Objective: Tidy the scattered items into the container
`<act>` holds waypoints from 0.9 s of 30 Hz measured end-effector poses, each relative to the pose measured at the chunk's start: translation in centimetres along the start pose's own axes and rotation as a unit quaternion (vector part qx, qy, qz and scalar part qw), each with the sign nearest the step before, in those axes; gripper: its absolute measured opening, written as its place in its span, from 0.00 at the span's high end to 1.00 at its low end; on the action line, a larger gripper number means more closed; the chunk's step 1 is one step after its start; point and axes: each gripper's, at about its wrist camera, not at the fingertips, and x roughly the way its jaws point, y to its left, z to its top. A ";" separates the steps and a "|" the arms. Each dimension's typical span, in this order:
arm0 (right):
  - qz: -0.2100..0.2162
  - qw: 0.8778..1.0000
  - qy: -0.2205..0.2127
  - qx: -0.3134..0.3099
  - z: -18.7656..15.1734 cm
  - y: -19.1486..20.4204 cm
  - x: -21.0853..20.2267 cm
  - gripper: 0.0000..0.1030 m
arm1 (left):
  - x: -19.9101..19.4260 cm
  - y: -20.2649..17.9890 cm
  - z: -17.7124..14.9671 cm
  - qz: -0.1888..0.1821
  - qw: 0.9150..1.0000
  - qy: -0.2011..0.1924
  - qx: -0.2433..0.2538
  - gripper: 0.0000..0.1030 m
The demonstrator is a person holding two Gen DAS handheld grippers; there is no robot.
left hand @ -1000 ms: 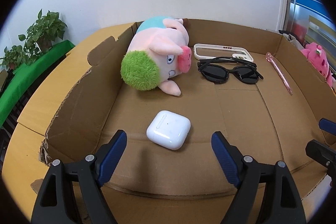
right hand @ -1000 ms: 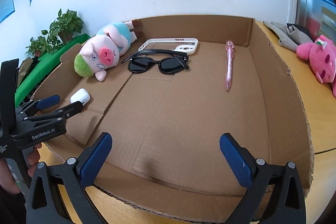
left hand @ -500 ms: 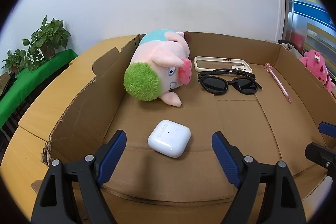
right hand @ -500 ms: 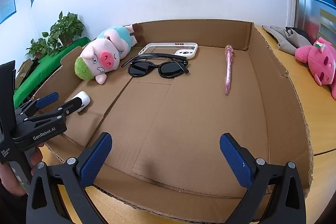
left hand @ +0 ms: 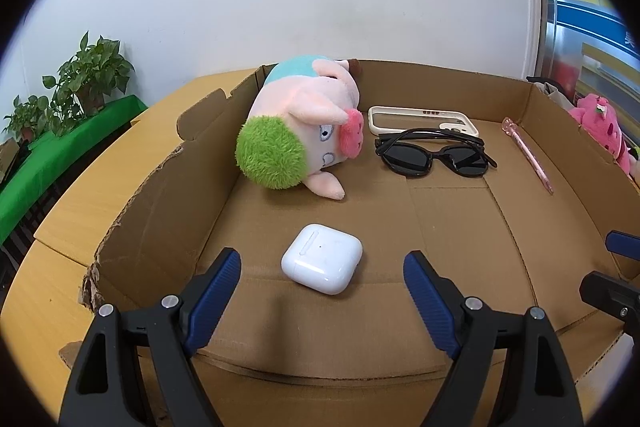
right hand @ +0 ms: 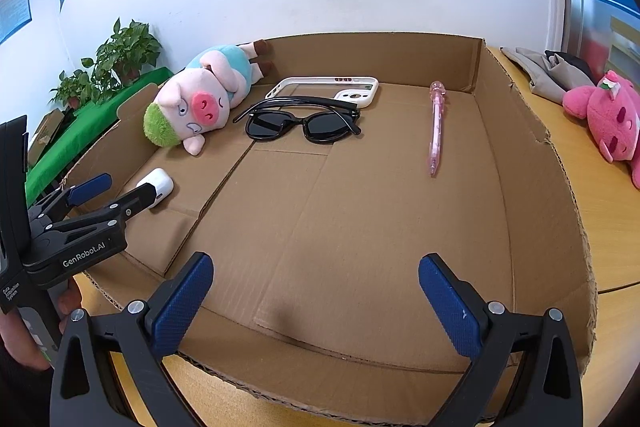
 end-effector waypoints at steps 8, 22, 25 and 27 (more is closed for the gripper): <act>0.001 1.000 -0.001 -0.003 -0.1 0.1 -0.1 0.00 | 0.1 0.0 0.0 -0.001 1.000 0.010 0.000 0.19; 0.001 1.000 -0.005 -0.008 -0.3 0.1 -0.1 0.00 | 0.3 0.1 -0.2 -0.003 1.000 0.024 0.001 0.19; 0.000 1.000 -0.006 -0.006 -0.3 0.1 -0.1 0.00 | 0.3 0.0 -0.1 -0.003 1.000 0.023 0.001 0.18; 0.001 1.000 -0.006 -0.007 -0.3 0.1 0.0 0.00 | 0.3 0.1 -0.1 -0.002 1.000 0.022 0.000 0.18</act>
